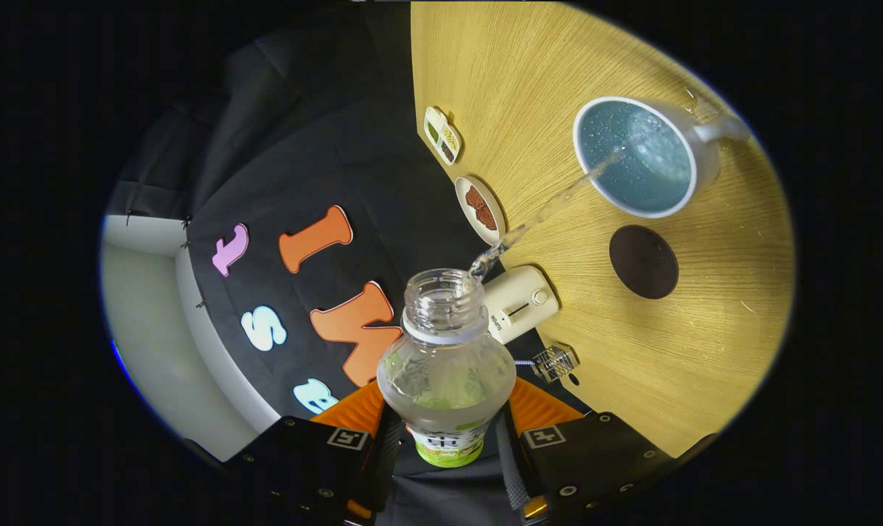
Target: Take the bottle from table, then pour the juice into the cup, finally place the bottle on the coaster
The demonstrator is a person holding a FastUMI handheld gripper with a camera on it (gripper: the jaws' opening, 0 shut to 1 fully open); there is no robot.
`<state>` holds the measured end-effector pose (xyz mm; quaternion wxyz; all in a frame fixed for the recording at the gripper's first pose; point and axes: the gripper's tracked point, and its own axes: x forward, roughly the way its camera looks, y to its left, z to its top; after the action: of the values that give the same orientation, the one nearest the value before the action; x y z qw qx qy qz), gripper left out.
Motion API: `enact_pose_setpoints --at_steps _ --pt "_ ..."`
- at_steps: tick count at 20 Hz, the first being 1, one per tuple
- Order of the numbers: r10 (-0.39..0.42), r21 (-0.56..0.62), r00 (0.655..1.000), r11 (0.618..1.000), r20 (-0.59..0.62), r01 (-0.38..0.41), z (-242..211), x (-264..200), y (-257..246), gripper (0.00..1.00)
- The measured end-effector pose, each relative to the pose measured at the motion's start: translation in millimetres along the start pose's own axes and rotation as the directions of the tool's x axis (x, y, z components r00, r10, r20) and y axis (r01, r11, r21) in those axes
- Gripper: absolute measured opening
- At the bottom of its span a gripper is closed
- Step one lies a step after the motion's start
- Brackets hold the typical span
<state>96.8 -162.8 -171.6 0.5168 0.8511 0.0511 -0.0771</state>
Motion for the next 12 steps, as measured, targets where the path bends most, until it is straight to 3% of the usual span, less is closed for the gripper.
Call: enact_pose_setpoints --at_steps 12 --pt "0.003 0.048 1.000 0.999 0.003 -0.003 4.2 -3.2 4.1 0.62"
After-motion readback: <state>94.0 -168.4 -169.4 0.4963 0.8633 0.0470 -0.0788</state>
